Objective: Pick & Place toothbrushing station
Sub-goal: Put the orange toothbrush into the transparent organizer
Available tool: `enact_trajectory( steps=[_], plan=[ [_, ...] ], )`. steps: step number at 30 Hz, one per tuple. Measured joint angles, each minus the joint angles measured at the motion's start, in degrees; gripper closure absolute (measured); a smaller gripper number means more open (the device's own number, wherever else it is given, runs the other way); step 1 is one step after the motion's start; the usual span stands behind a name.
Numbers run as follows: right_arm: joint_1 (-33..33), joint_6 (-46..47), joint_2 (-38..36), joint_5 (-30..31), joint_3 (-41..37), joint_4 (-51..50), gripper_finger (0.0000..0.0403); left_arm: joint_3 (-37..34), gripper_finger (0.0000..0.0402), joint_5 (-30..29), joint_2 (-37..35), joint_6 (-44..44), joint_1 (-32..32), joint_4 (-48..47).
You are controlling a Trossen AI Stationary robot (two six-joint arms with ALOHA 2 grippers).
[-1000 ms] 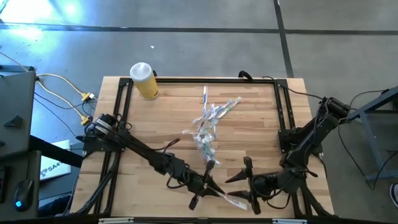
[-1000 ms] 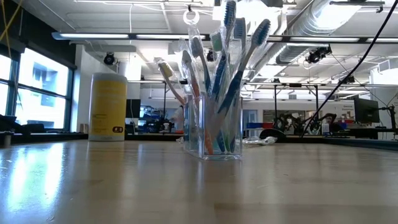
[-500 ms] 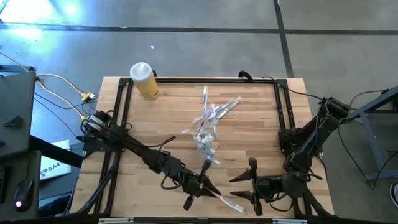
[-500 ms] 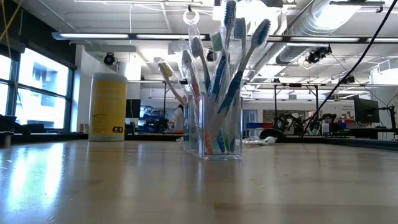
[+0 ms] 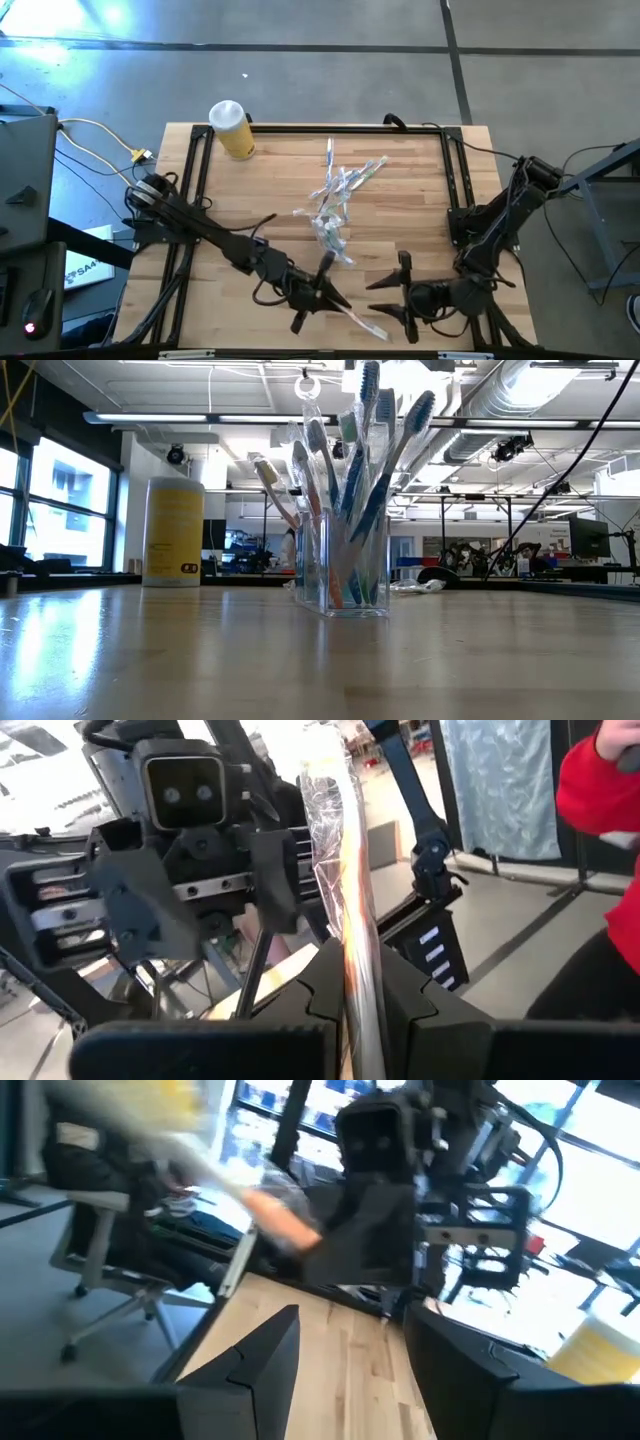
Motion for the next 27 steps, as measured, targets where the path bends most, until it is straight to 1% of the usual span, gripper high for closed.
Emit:
enact_trajectory(
  steps=[5, 6, 9, 11, 15, 20, 27],
  plan=[
    [-1.59, 1.88, 0.0, -0.23, 0.0, 1.57, 0.0229, 0.0, 0.0386, 0.28, -0.42, -0.03, -0.02, -1.34],
    [-1.61, 1.86, 0.0, -2.19, 0.01, 1.79, 0.0229, 0.0, 0.0386, 0.36, -0.42, -0.14, -0.02, -1.27],
    [-1.56, -1.07, 0.01, -11.72, 0.02, 2.23, 0.0229, 0.0, 0.0386, 0.42, -0.42, -1.09, -0.02, -1.23],
    [-1.07, -2.78, 0.11, -14.71, 0.02, 3.9, 0.0229, 0.0, 0.0386, 0.23, -0.42, -1.16, -0.02, -0.45],
    [0.0, -5.76, 0.13, -14.7, 0.02, 5.42, 0.0229, 0.0, 0.0386, -1.4, -0.42, -2.23, -0.02, 1.89],
    [-0.62, -9.8, 0.14, -14.86, 0.02, 8.1, 0.0229, 0.0, 0.0386, -3.36, -0.42, -4.66, -0.02, 1.78],
    [-3.11, -10.12, 0.15, -14.8, 0.02, 10.35, 0.0229, 0.0, 0.0386, -3.96, -0.42, -4.11, 0.0, 1.52]
  ],
)
